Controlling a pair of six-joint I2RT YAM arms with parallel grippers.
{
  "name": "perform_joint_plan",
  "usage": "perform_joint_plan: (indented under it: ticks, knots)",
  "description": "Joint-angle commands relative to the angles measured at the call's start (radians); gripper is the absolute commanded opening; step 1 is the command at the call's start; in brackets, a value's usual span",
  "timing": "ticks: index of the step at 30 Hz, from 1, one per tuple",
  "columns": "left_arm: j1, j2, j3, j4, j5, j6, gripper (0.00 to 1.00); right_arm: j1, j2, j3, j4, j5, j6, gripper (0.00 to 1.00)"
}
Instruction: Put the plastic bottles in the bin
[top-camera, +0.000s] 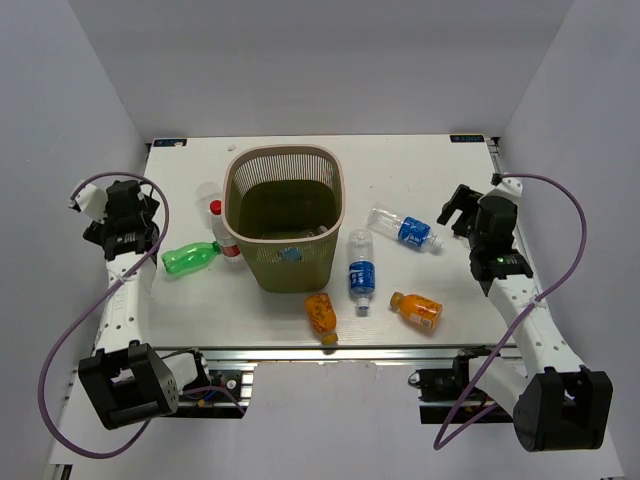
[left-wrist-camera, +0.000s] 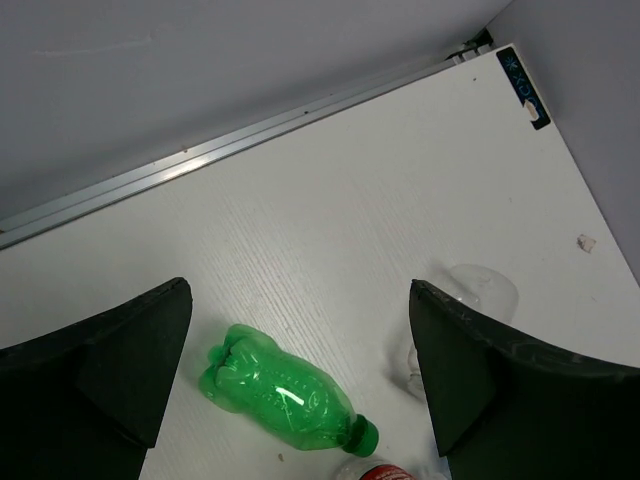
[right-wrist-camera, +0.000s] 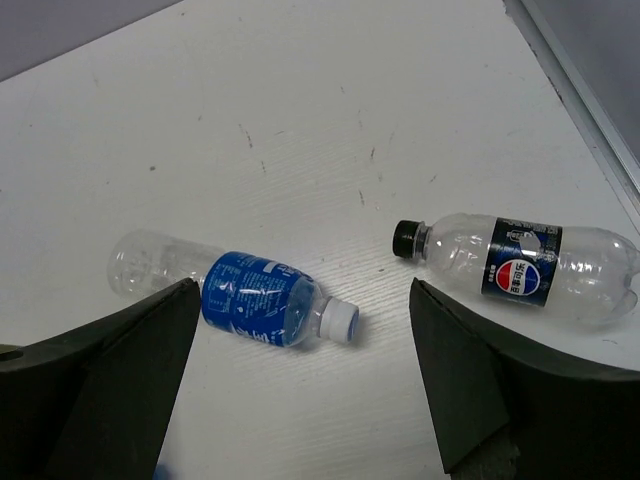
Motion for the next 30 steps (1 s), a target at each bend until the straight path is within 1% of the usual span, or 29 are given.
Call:
perform_joint_plan:
  ticks: [1, 3, 7, 8, 10, 11, 13, 16, 17, 18, 19, 20, 21, 22, 25, 30]
  knots:
    - [0.003, -0.02, -0.032, 0.054, 0.009, 0.002, 0.98, -0.003, -0.023, 0.046, -0.026, -0.029, -0.025, 0.89]
    - [0.001, -0.008, -0.027, 0.048, 0.024, 0.002, 0.98, -0.001, -0.023, 0.047, -0.031, -0.047, -0.049, 0.89]
    - [0.003, 0.009, -0.033, 0.043, 0.02, -0.001, 0.98, -0.001, 0.005, 0.069, -0.075, 0.018, -0.108, 0.89]
    - [0.003, 0.012, -0.039, 0.046, 0.02, -0.004, 0.98, -0.003, 0.037, 0.099, -0.126, 0.011, -0.172, 0.89]
    - [0.003, 0.017, -0.056, 0.074, 0.047, -0.013, 0.98, -0.003, 0.083, 0.151, -0.201, 0.005, -0.21, 0.89]
    - [0.001, 0.021, -0.059, 0.08, 0.06, -0.011, 0.98, -0.003, 0.136, 0.199, -0.274, 0.008, -0.227, 0.89]
    - [0.001, 0.044, -0.047, 0.074, 0.077, -0.008, 0.98, -0.003, 0.218, 0.25, -0.369, 0.028, -0.301, 0.89]
    - [0.003, 0.076, -0.027, 0.048, 0.064, -0.008, 0.98, -0.003, 0.29, 0.262, -0.381, 0.023, -0.382, 0.89]
    - [0.003, 0.079, -0.027, 0.046, 0.061, -0.01, 0.98, -0.003, 0.33, 0.265, -0.381, -0.006, -0.41, 0.89]
    - [0.003, 0.084, -0.026, 0.048, 0.063, -0.008, 0.98, -0.003, 0.349, 0.279, -0.382, -0.106, -0.445, 0.89]
    - [0.003, 0.089, -0.026, 0.048, 0.066, -0.008, 0.98, -0.001, 0.364, 0.285, -0.379, -0.164, -0.524, 0.89]
    - [0.003, 0.09, -0.026, 0.049, 0.069, -0.005, 0.98, 0.005, 0.39, 0.288, -0.372, -0.222, -0.566, 0.89]
    - [0.003, 0.089, -0.027, 0.052, 0.069, -0.004, 0.98, 0.012, 0.401, 0.288, -0.334, -0.312, -0.604, 0.89]
    - [0.003, 0.089, -0.027, 0.052, 0.069, -0.004, 0.98, 0.019, 0.41, 0.287, -0.31, -0.339, -0.675, 0.89]
    - [0.003, 0.084, -0.026, 0.043, 0.051, 0.002, 0.98, 0.029, 0.471, 0.296, -0.231, -0.412, -0.761, 0.89]
    - [0.001, 0.072, -0.029, 0.041, 0.022, 0.007, 0.98, 0.049, 0.559, 0.342, -0.178, -0.488, -0.833, 0.89]
